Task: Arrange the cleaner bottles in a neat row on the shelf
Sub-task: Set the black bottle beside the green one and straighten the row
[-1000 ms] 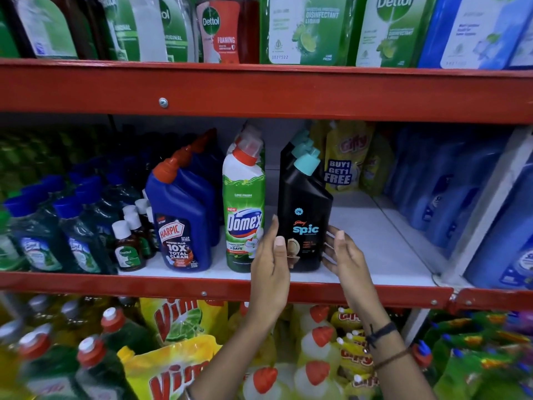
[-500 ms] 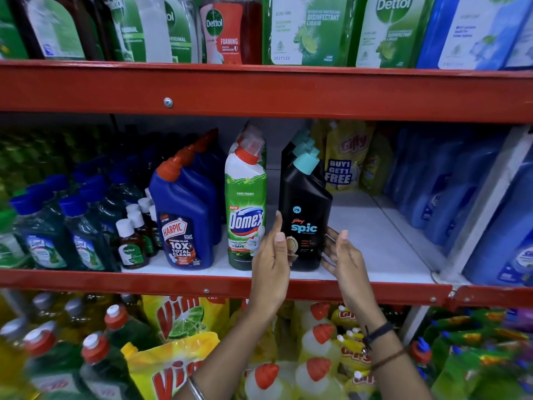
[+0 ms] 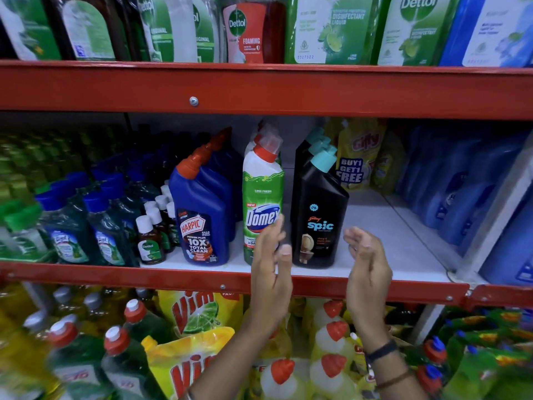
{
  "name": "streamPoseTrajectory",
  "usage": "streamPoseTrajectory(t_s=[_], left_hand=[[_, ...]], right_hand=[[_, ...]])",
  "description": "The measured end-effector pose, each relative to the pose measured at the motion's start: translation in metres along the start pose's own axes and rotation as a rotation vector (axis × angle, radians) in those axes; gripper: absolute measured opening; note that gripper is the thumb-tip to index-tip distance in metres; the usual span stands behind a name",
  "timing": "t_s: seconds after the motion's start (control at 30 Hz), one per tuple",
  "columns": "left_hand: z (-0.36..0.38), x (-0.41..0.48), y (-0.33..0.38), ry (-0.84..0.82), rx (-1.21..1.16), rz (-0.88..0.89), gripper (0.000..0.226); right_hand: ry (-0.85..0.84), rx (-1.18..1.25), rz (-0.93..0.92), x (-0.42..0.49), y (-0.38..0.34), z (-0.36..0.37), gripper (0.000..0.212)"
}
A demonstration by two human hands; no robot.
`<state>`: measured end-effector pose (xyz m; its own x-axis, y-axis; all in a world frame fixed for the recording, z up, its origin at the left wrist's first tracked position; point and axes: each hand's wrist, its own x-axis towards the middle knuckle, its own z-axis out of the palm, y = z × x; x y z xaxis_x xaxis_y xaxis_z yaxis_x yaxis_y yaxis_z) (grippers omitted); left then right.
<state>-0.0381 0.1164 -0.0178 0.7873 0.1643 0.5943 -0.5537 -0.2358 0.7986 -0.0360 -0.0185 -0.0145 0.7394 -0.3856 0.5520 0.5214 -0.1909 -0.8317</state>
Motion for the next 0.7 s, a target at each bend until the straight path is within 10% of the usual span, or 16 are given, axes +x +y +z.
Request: streamPoseTrajectory(t_s=[0.37,0.53,0.7], left_hand=[[-0.032,0.017,-0.019,0.019,0.024,-0.092,0.064],[-0.036,0.023,-0.02,-0.012,-0.016,-0.14,0.076],[-0.043,0.026,-0.027,0.001,-0.077,-0.176,0.068]], right_hand=[[-0.466,0.053,0.286,-0.026,-0.01,0.088,0.099],[-0.421,0.119,0.29,-0.019,-0.014,0.097,0.049],[-0.373,0.154,0.281,-0.017,-0.002,0.095,0.057]])
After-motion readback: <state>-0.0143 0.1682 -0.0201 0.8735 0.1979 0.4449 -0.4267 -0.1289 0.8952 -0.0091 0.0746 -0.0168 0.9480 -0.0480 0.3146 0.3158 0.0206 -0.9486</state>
